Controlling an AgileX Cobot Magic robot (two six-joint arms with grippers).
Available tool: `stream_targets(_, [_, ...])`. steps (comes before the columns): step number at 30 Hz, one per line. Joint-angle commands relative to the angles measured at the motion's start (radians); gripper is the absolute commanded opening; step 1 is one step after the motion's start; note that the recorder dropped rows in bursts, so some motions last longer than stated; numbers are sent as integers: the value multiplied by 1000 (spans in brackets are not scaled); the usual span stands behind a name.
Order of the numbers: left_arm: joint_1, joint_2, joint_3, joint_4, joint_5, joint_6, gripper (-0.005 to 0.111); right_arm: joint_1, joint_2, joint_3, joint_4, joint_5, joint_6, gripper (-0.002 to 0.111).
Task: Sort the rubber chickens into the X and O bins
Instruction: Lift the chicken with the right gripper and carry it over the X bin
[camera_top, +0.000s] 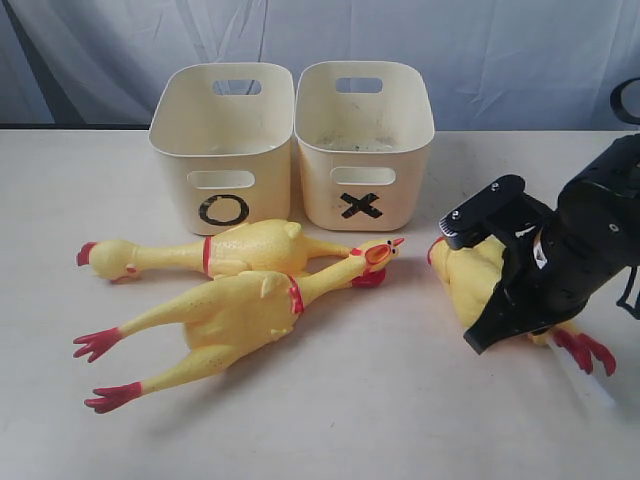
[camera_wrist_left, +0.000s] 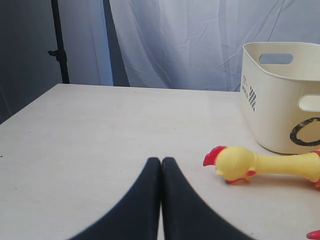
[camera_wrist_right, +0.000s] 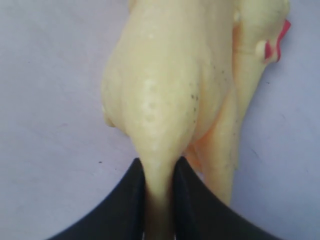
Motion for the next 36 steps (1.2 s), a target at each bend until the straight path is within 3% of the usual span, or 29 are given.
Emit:
stream_targets(1, [0, -5, 2, 1, -7, -4, 0, 2, -31, -5, 21, -3, 4, -1])
stream_targets(15, [0, -5, 2, 1, -7, -4, 0, 2, -248, -5, 190, 105, 4, -1])
stream_targets(20, [0, -5, 2, 1, -7, -4, 0, 2, -370, -5, 220, 54, 4, -1])
stream_targets(25, [0, -5, 2, 1, -7, -4, 0, 2, -438, -5, 228, -152, 4, -1])
stream_targets(28, [0, -5, 2, 1, -7, -4, 0, 2, -420, -5, 335, -346, 4, -1])
stream_targets(36, [0, -5, 2, 1, -7, -4, 0, 2, -208, -8, 395, -834, 4, -1])
